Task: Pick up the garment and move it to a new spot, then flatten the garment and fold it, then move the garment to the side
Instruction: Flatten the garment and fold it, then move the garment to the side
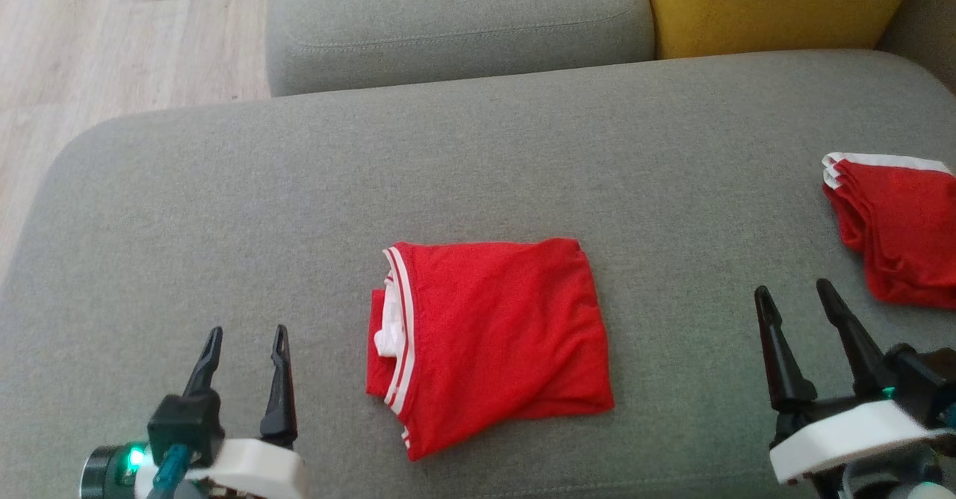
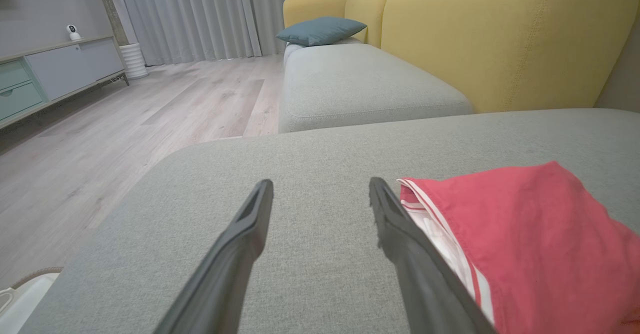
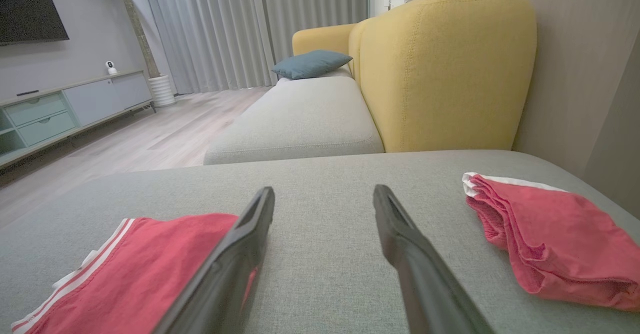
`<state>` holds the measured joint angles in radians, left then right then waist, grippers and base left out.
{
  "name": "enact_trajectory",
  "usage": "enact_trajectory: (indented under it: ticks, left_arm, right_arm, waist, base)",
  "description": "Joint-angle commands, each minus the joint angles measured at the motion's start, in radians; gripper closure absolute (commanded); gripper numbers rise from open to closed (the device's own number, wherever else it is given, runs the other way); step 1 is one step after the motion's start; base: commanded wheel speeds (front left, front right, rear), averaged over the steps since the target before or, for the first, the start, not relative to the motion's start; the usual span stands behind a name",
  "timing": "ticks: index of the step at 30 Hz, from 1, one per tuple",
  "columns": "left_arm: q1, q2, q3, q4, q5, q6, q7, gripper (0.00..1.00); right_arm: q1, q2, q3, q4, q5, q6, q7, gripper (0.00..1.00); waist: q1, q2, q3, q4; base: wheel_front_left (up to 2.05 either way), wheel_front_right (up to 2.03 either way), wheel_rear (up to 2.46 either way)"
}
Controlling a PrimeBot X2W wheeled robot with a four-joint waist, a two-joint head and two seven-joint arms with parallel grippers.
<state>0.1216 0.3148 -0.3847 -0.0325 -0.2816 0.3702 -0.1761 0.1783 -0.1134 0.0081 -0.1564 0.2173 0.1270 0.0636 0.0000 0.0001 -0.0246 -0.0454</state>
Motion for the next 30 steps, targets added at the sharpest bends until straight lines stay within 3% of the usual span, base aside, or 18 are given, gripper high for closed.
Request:
enact_trajectory:
  ticks: [1, 20, 30]
  left_arm:
    - [-0.036, 0.023, 0.032, -0.035, 0.005, 0.007, 0.001, 0.00]
    - [-0.058, 0.027, 0.021, -0.036, 0.011, 0.014, -0.014, 0.00]
    - [-0.127, 0.015, 0.007, -0.061, 0.028, 0.005, -0.035, 0.00]
  right_arm:
    - [-0.022, -0.014, 0.021, -0.042, -0.002, 0.004, 0.004, 0.00]
    - [-0.027, -0.015, 0.018, -0.036, -0.002, 0.004, 0.014, 0.00]
    - [-0.088, -0.018, 0.058, 0.045, 0.014, 0.004, 0.054, 0.00]
  waist:
    - [0.0000, -0.0001, 0.000, 0.000]
    - [0.0000, -0.0001, 0.003, 0.014]
    - [0.0000, -0.0001, 0.075, 0.079]
  base:
    - [0.00, 0.00, 0.00]
    - [0.00, 0.00, 0.00]
    - [0.00, 0.00, 0.00]
